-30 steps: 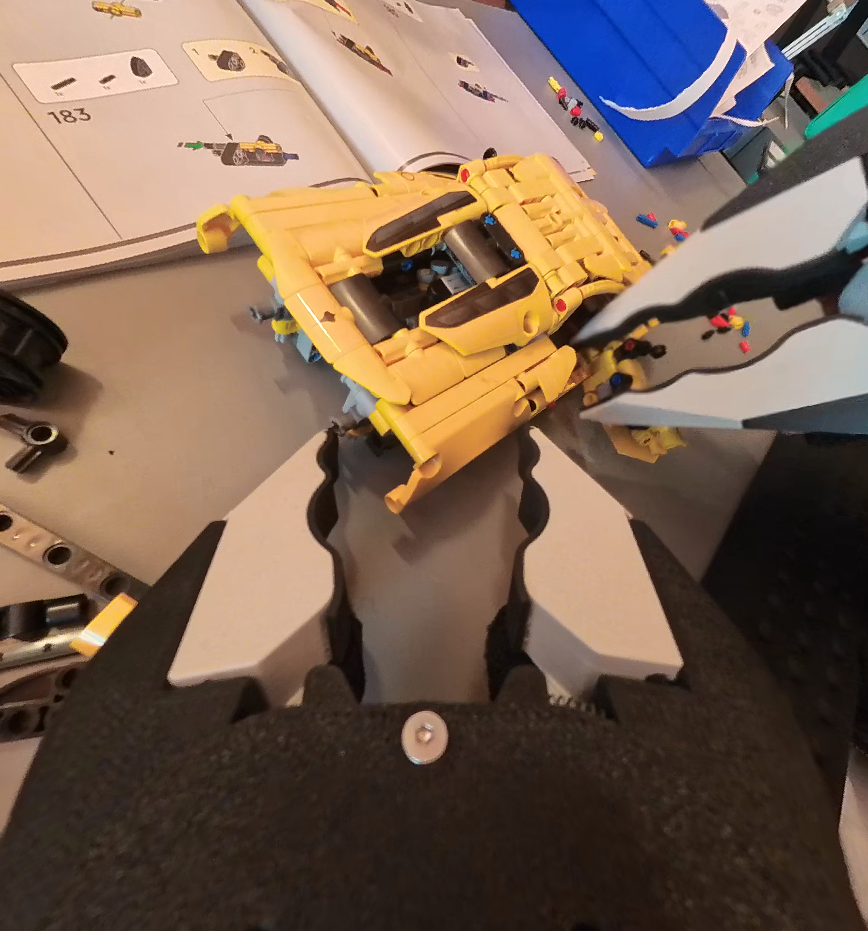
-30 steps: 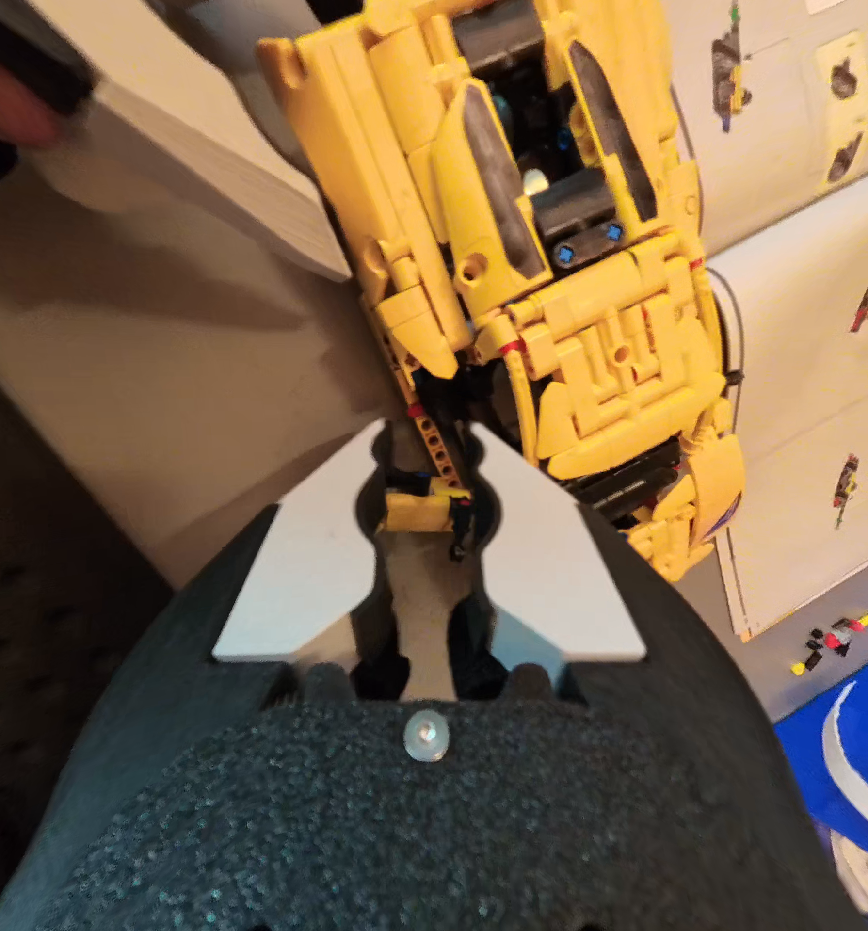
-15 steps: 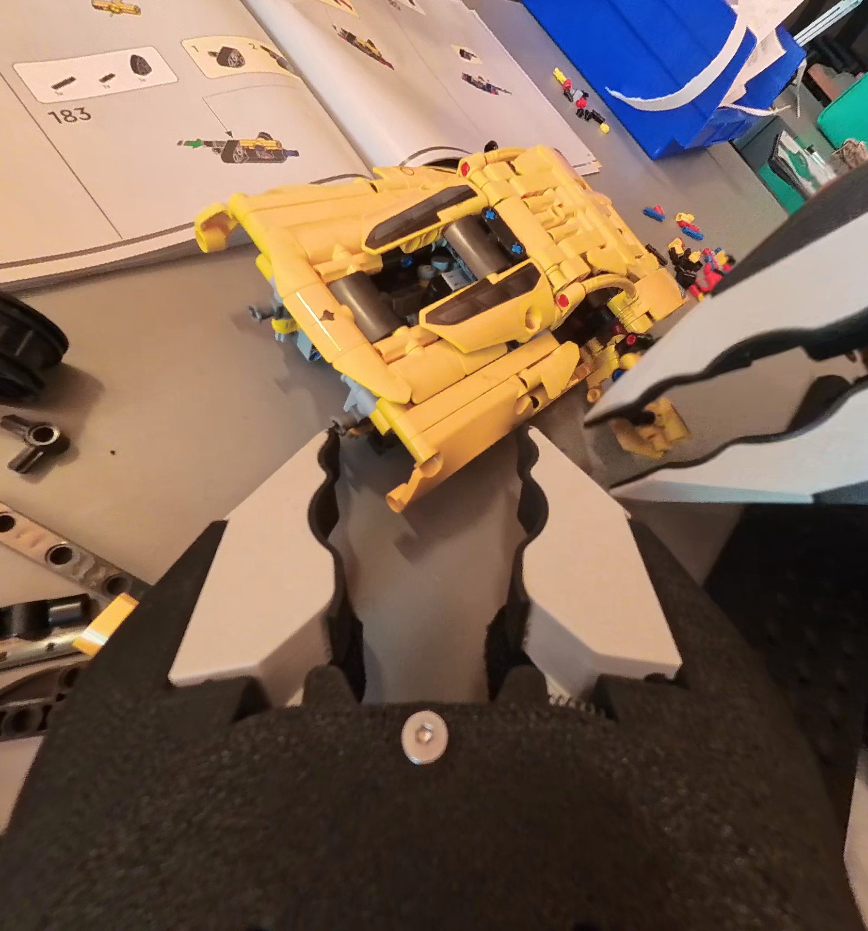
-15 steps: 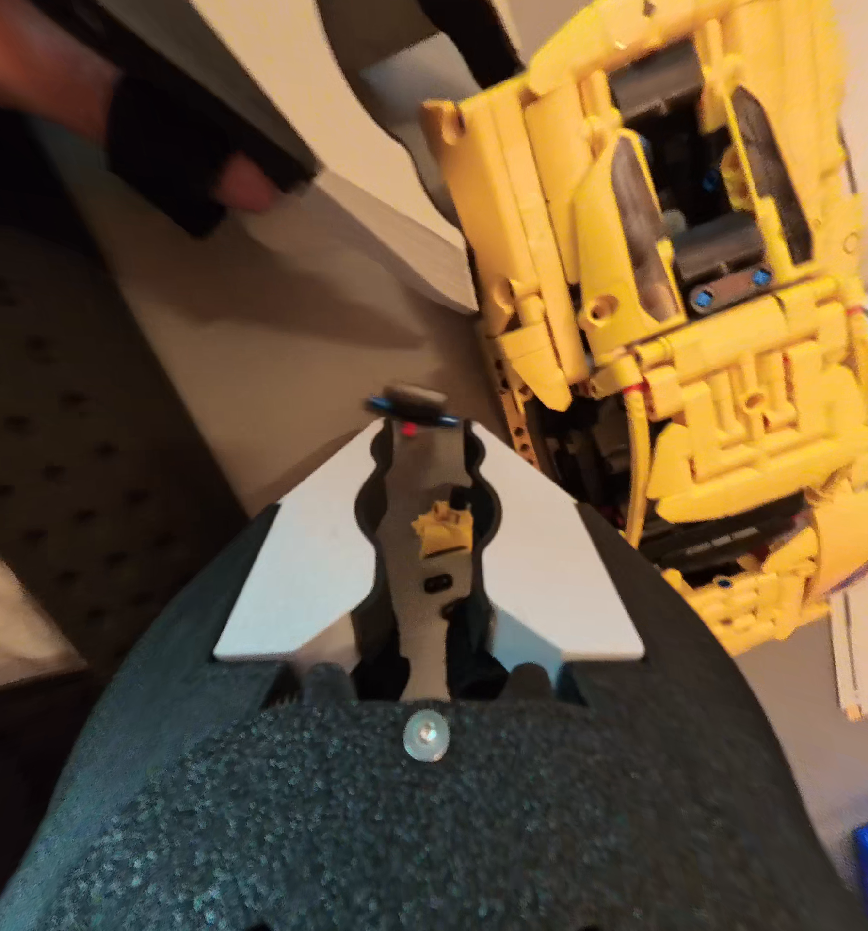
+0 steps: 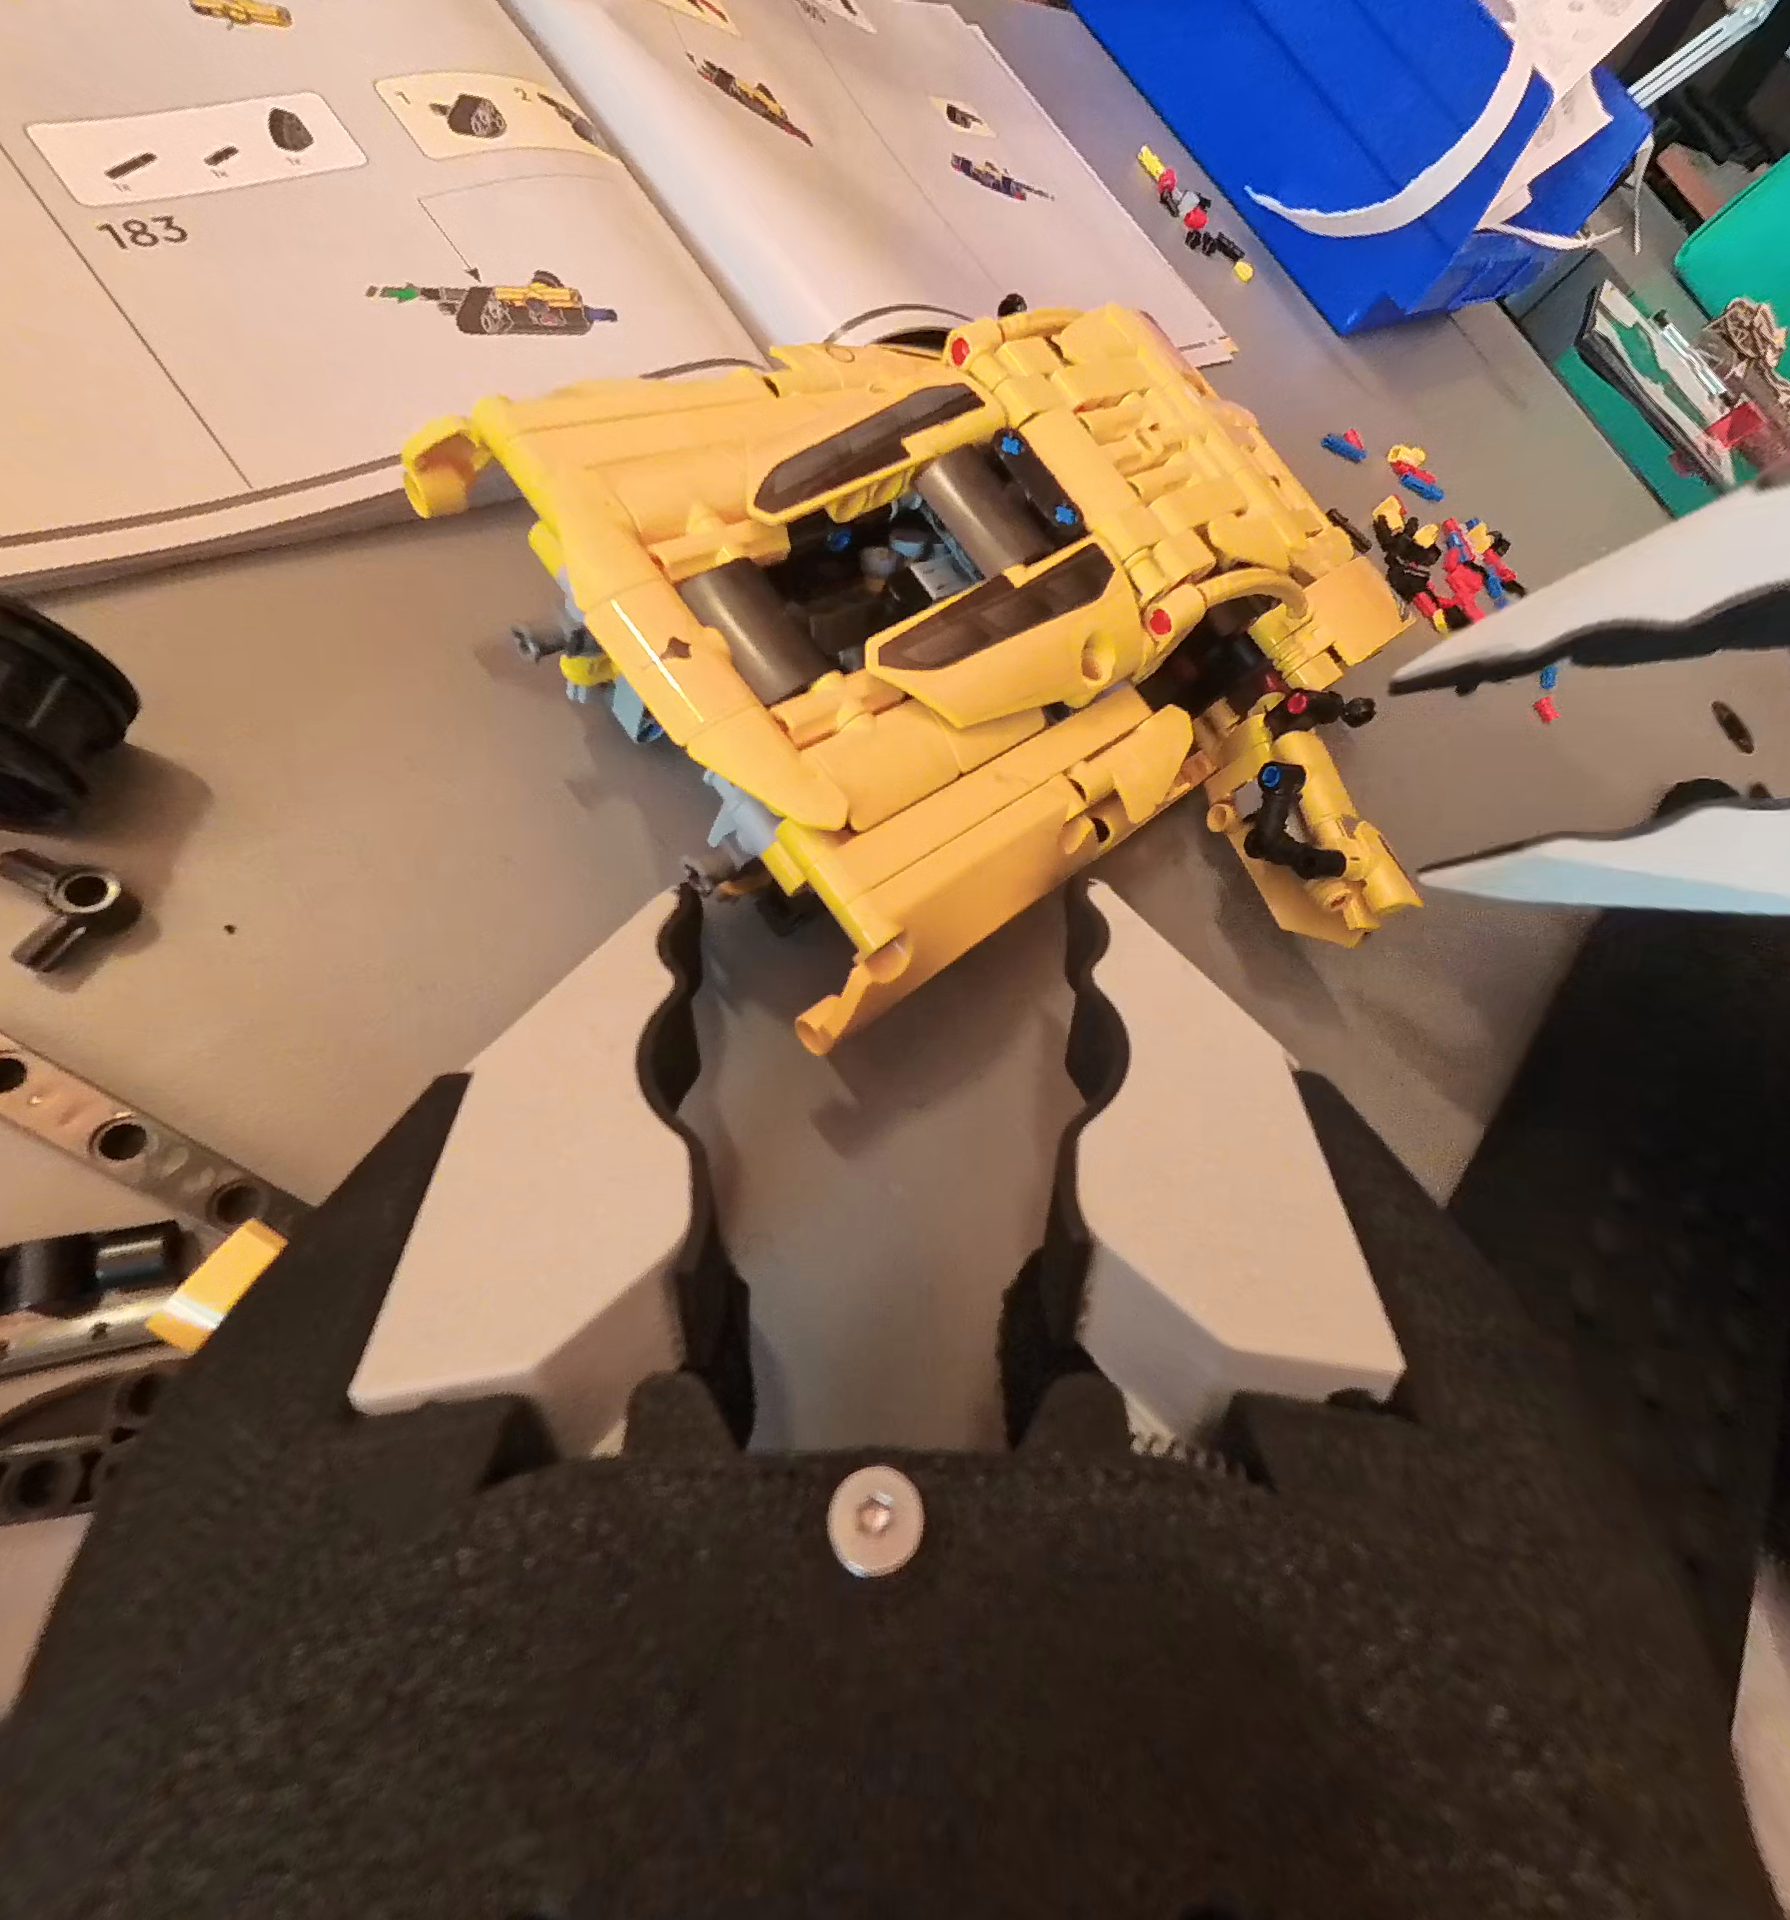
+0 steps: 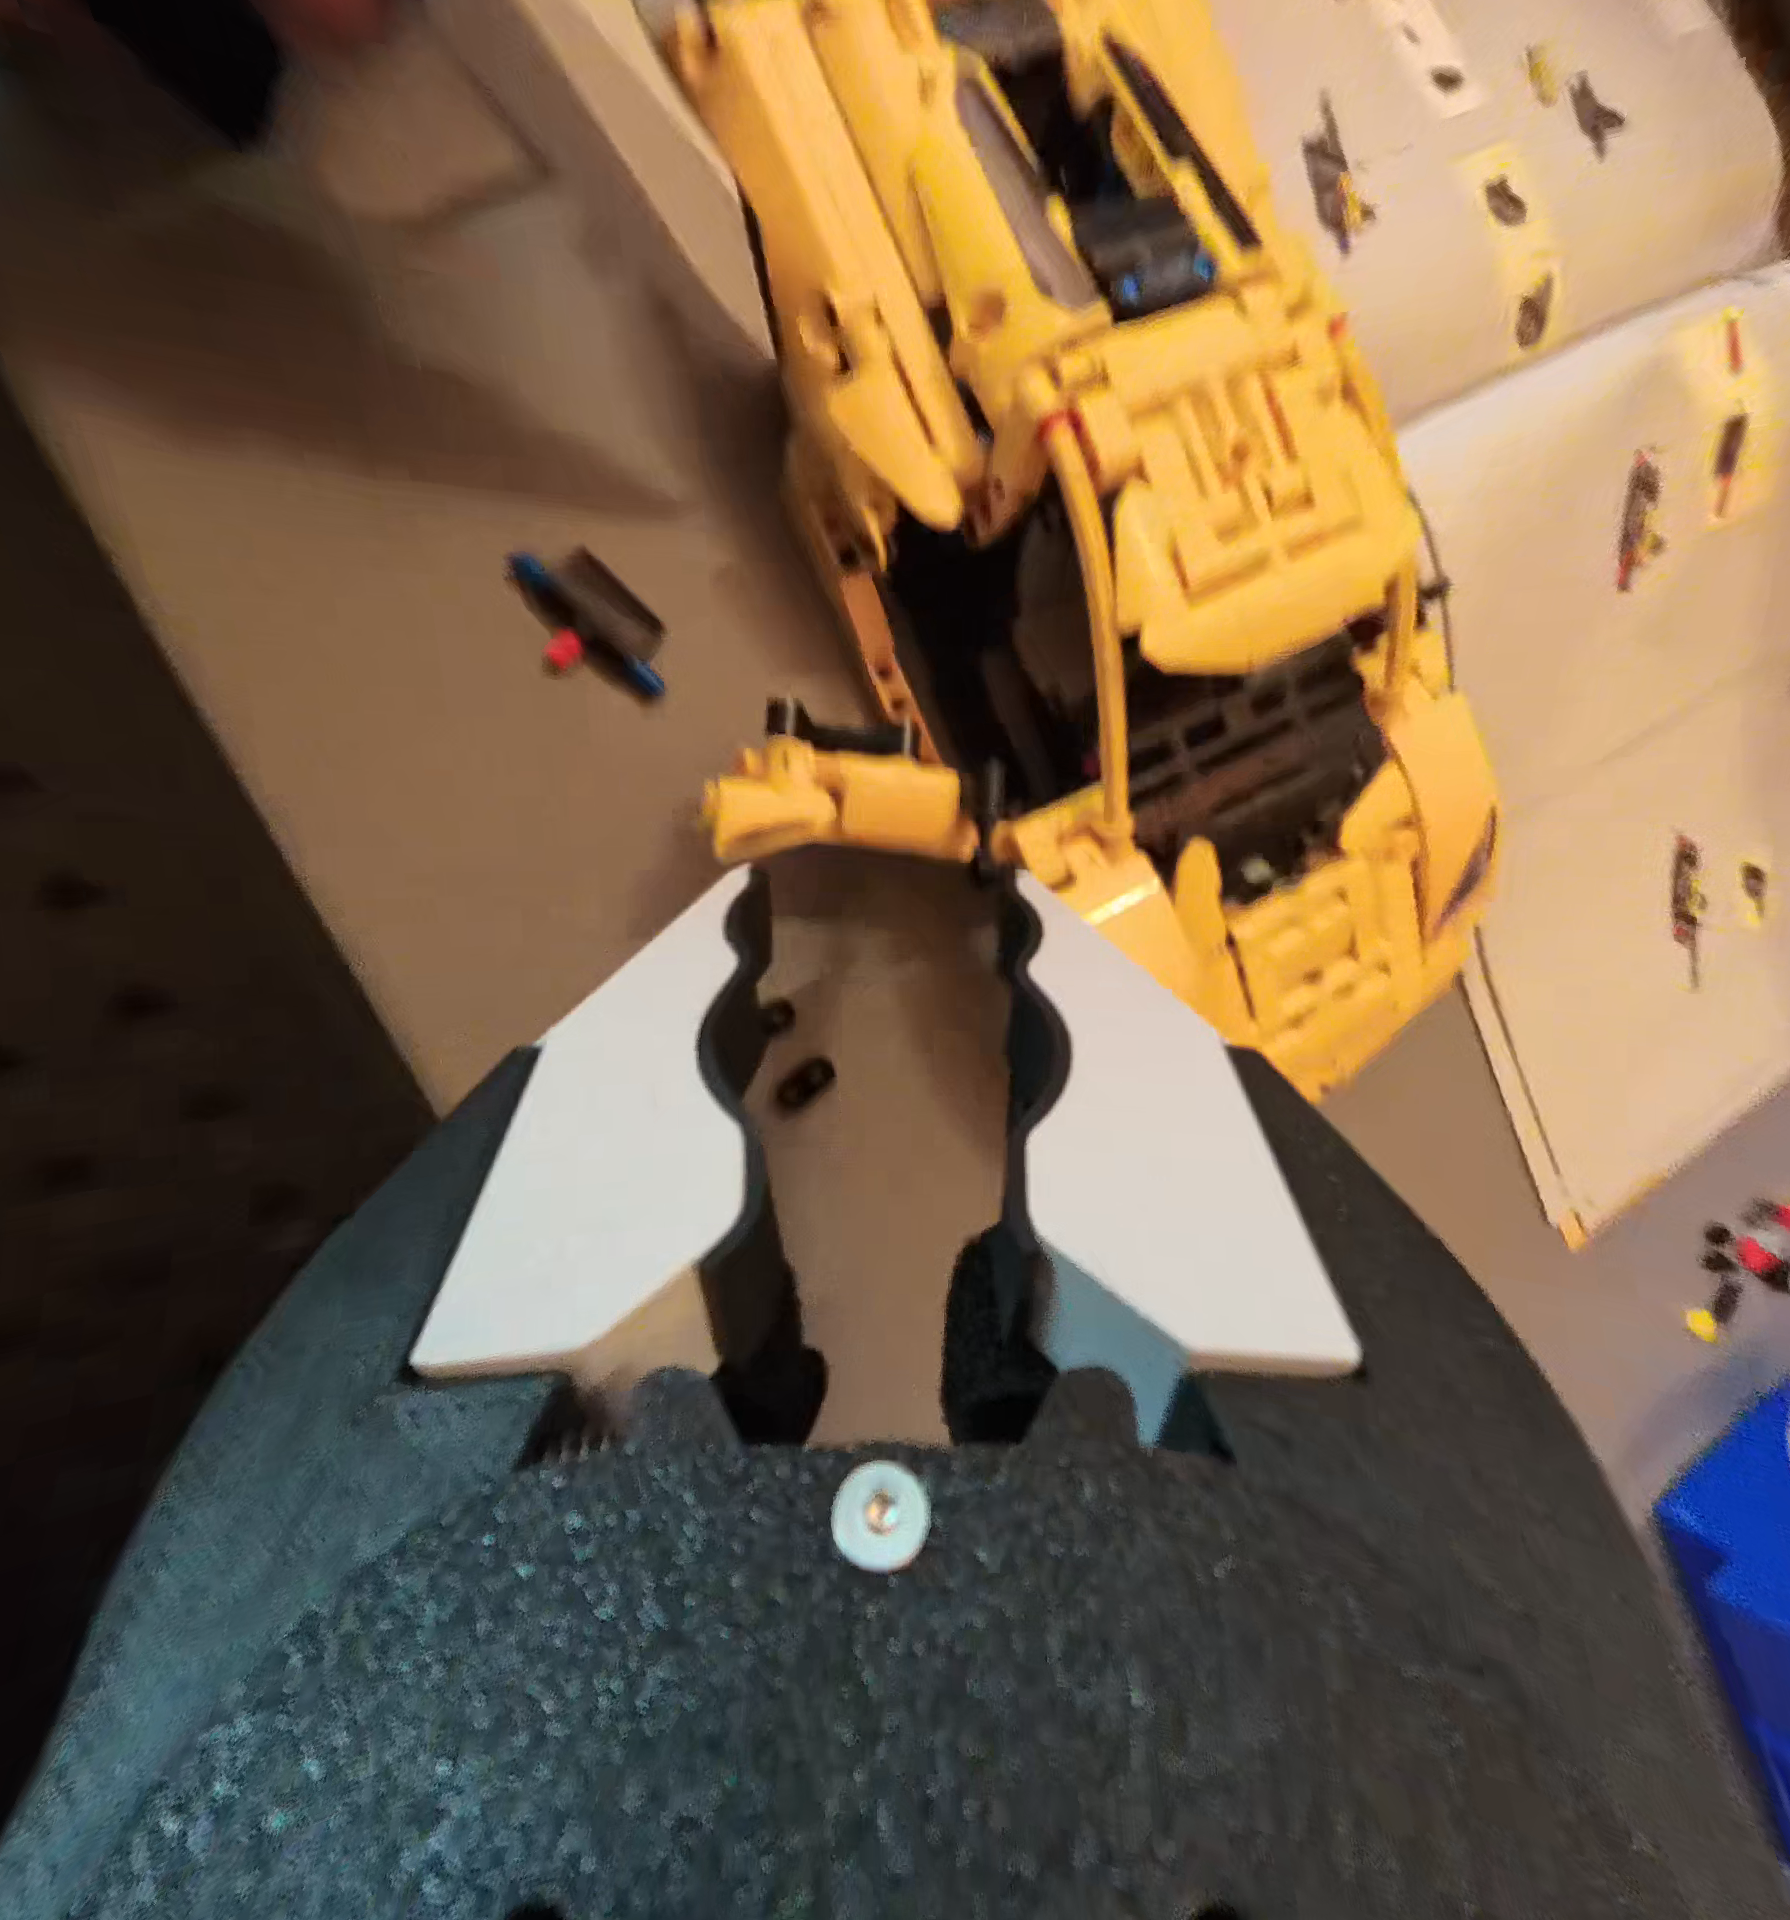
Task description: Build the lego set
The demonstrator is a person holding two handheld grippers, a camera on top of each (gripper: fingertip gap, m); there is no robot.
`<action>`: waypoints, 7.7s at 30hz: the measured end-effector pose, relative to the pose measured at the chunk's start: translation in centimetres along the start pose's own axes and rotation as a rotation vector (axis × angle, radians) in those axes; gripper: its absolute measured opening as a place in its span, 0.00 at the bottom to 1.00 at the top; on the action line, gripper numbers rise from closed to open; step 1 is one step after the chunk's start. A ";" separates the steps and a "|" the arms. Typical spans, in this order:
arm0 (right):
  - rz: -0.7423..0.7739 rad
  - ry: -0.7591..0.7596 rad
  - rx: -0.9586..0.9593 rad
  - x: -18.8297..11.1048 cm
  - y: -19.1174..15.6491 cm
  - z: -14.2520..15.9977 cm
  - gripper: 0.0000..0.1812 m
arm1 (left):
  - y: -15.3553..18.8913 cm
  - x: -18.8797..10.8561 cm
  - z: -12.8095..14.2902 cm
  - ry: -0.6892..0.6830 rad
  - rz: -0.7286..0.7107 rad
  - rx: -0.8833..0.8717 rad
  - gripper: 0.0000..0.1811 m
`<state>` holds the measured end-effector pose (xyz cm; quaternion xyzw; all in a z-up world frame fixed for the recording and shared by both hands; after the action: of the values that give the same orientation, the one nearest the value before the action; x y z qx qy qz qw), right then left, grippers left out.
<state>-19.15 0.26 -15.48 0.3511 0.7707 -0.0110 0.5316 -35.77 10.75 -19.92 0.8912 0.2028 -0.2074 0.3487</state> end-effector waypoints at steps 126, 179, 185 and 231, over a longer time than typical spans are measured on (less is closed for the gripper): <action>0.002 0.096 -0.266 4.6 4.3 -0.9 0.13 | 3.8 6.3 -6.1 -0.351 0.018 0.832 0.57; -0.416 0.259 -0.060 5.3 5.1 -2.5 0.01 | 3.0 6.4 -4.8 -0.207 0.049 0.991 0.59; -0.430 0.241 -0.021 5.4 5.2 -2.5 0.01 | 3.0 6.5 -4.8 -0.205 0.047 0.996 0.59; -0.086 0.100 -0.228 4.9 4.9 -1.2 0.14 | 3.0 6.6 -4.8 -0.204 0.017 0.973 0.59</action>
<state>-18.33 7.08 -17.27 0.2553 0.8068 0.0713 0.5281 -27.63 13.56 -18.45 0.9275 0.0400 -0.3612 -0.0880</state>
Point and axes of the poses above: each gripper's, where its closed fingertips meet, x out along the fingers, z out of its underside, y = z × x across the jaws, the point moved 7 cm from there along -x, back along the fingers, and after that the axes turned 10 degrees about -x, right-handed, at the moved point
